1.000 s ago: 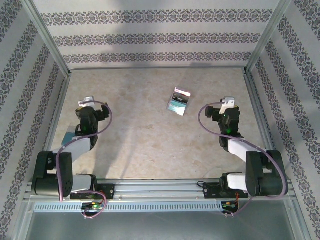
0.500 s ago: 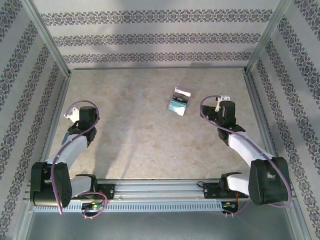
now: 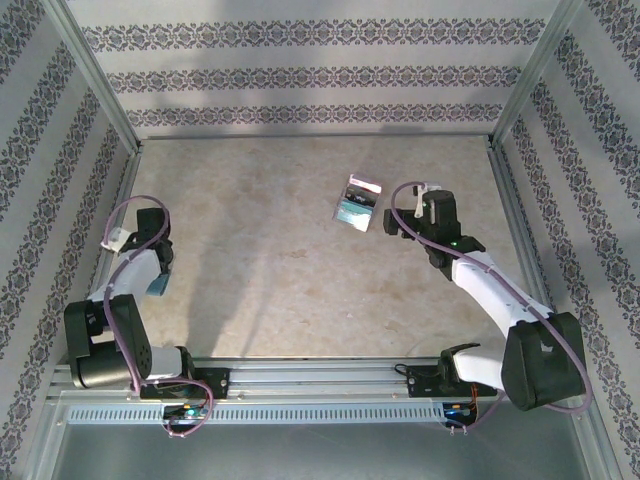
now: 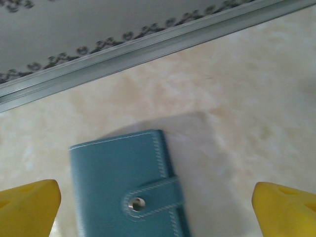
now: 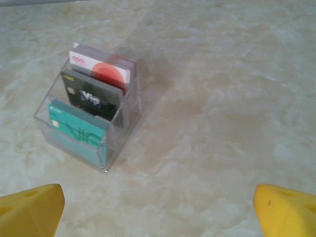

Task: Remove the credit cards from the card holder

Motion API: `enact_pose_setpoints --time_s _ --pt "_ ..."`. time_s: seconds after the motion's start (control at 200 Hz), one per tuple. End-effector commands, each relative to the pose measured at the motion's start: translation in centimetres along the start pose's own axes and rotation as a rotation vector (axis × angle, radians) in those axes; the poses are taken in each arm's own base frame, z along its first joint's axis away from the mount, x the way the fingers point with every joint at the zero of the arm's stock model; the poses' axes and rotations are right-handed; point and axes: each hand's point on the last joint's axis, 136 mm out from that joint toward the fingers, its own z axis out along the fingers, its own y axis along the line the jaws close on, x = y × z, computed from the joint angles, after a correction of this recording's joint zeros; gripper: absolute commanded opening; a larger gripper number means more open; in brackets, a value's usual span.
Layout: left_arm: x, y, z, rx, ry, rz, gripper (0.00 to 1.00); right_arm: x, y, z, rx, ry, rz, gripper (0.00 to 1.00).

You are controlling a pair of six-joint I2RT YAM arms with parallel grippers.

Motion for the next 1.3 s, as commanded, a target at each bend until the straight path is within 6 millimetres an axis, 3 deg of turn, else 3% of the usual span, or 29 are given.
enact_pose_setpoints --time_s 0.0,0.24,0.54,0.739,0.894,1.099,1.299 --pt "0.6 1.9 0.9 -0.087 0.066 -0.027 0.99 0.1 0.7 0.0 0.001 0.030 -0.019 0.98" --pt "1.7 1.4 3.3 -0.109 0.146 -0.042 0.99 0.3 2.3 0.0 -0.031 0.043 -0.063 0.98" --pt "2.3 0.5 4.8 -0.115 0.212 -0.084 0.99 1.1 3.2 0.2 -0.036 0.064 -0.098 0.98" --pt "4.3 0.5 5.8 -0.107 0.315 -0.198 1.00 0.8 3.4 0.2 -0.022 0.061 -0.122 0.98" --pt "5.4 1.5 5.8 -0.160 0.345 -0.246 0.99 0.2 3.3 -0.4 -0.006 0.049 -0.139 0.98" --pt "4.6 2.2 5.1 -0.191 0.321 -0.227 0.99 -0.1 3.0 -0.9 0.015 0.023 -0.143 0.98" --pt "5.0 2.2 4.9 -0.166 0.329 -0.231 0.97 -0.7 3.1 -0.9 0.017 0.006 -0.135 0.98"
